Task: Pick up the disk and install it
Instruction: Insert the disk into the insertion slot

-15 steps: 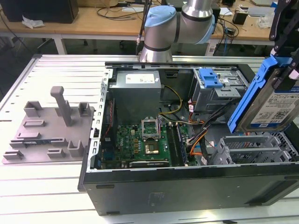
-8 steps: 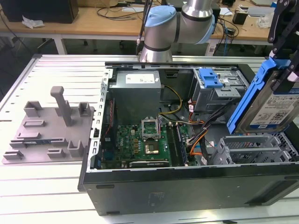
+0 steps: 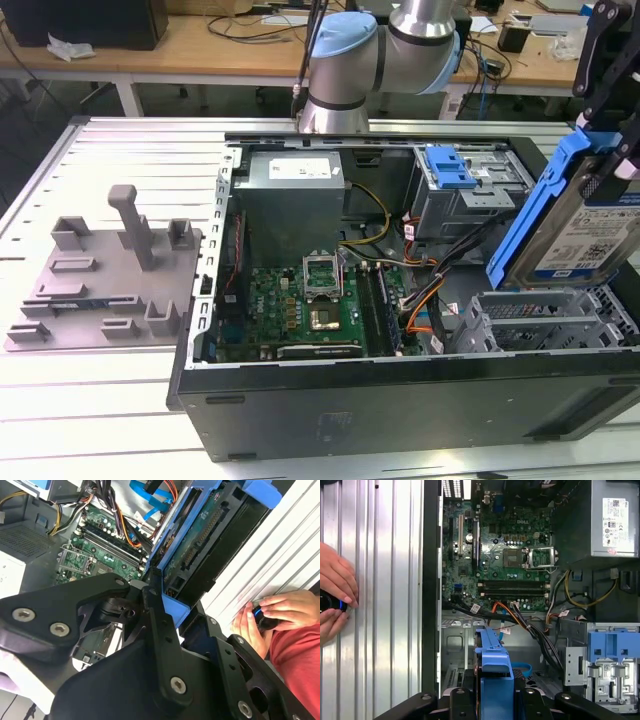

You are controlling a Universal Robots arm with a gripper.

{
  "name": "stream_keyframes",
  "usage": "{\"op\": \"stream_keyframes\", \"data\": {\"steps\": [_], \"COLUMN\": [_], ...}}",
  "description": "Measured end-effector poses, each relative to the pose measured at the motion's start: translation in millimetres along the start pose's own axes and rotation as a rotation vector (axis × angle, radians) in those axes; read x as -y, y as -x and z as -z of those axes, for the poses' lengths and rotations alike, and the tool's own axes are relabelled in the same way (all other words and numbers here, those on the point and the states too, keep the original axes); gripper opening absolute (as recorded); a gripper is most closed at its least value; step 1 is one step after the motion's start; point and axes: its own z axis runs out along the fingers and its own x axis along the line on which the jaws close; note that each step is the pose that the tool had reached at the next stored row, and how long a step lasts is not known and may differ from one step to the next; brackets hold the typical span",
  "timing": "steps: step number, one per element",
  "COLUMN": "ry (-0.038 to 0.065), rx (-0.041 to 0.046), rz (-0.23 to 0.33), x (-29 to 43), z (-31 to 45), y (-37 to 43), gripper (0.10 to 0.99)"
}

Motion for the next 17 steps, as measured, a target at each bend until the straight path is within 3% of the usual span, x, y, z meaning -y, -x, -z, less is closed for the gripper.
{"op": "stream_keyframes", "data": {"steps": [17], "ry": [0.000], "rx": [-0.0001], "rz": [0.000], "x": [1.5], "z": [-11.4], "y": [-2.7], "gripper": [0.365]}}
